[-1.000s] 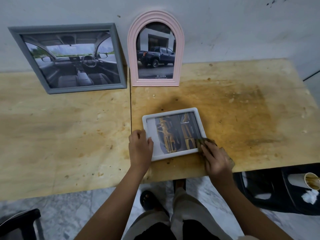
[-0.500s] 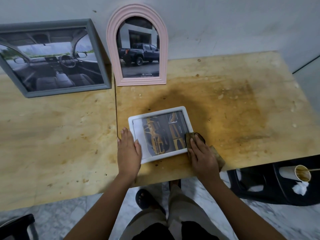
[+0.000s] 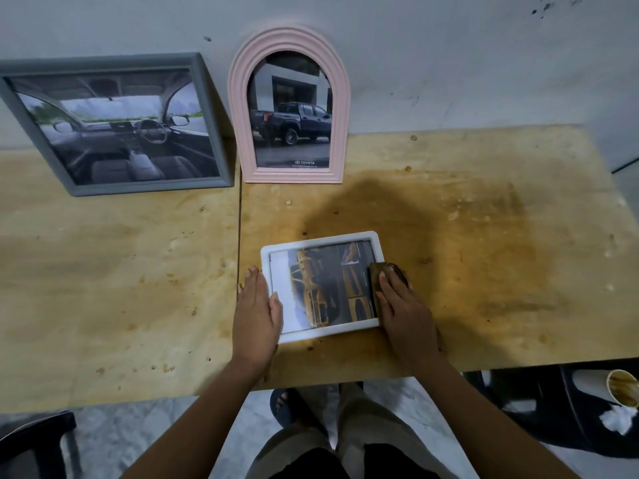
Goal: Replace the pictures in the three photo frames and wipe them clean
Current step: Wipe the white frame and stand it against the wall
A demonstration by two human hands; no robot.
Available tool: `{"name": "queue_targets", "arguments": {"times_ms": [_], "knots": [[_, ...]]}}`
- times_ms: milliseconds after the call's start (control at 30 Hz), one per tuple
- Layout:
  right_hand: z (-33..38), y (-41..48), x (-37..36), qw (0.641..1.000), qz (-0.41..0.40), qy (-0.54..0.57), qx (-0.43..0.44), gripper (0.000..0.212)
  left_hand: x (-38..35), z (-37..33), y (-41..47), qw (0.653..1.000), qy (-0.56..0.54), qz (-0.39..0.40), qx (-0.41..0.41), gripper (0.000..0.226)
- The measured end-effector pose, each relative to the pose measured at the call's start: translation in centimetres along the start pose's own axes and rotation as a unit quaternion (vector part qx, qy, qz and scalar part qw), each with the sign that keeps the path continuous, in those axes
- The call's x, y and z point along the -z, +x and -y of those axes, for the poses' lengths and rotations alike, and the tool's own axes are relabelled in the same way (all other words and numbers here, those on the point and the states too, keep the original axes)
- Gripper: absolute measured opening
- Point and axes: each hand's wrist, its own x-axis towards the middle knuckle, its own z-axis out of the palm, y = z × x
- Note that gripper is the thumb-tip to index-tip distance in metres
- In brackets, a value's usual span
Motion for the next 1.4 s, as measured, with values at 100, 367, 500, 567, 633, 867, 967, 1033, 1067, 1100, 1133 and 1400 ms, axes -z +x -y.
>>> {"name": "queue_targets", "arguments": {"times_ms": [100, 367, 500, 567, 633, 867, 967, 1033, 1067, 1100, 1133, 1400], "knots": [[-0.1, 1.6, 0.1, 0.999, 0.026, 0.034, 0.002, 0.051, 0.0, 0.0, 0.0, 1.0, -0.006, -0.008, 0.012, 0.061], [1.5, 8.2, 0.4, 0.998, 0.039, 0.036, 0.03, 0.044, 0.1, -0.4, -0.1, 1.0, -0.004, -0.01, 0.012, 0.07], [2.4, 11.1, -1.3, 0.996, 0.069, -0.034, 0.038, 0.056, 0.0, -0.5, -0.2, 1.0, -0.008, -0.009, 0.024, 0.069], [2.3, 11.3, -1.7, 0.997, 0.06, -0.039, 0.039, 0.054, -0.1, -0.9, -0.2, 0.999, -0.007, -0.012, 0.031, 0.065], [2.2, 10.8, -1.7, 0.996, 0.052, -0.024, 0.068, 0.057, -0.1, -1.0, -0.3, 0.999, -0.007, -0.019, 0.044, 0.062], [2.3, 7.7, -1.8, 0.992, 0.05, -0.008, 0.119, 0.063, -0.5, -1.1, -0.2, 0.998, -0.016, -0.032, 0.06, 0.056], [2.7, 6.8, -2.2, 0.99, 0.057, 0.002, 0.133, 0.057, -0.7, -0.9, -0.1, 0.998, -0.011, -0.033, 0.056, 0.058], [3.1, 6.7, -2.5, 0.989, 0.046, 0.014, 0.138, 0.054, -0.7, -0.8, -0.1, 0.998, -0.008, -0.031, 0.053, 0.057], [3.5, 6.8, -2.8, 0.989, 0.044, 0.025, 0.137, 0.055, -0.7, -0.8, -0.1, 0.998, -0.007, -0.03, 0.053, 0.056], [3.9, 6.7, -3.2, 0.989, 0.048, 0.04, 0.136, 0.057, -0.7, -0.8, -0.1, 0.998, -0.006, -0.028, 0.054, 0.056], [4.4, 6.6, -3.5, 0.988, 0.056, 0.055, 0.135, 0.058, -0.7, -0.8, -0.1, 0.998, -0.005, -0.026, 0.054, 0.056], [6.0, 6.6, -4.1, 0.981, 0.091, 0.081, 0.154, 0.058, -0.9, -0.6, -0.1, 0.998, 0.01, -0.032, 0.051, 0.062]]}}
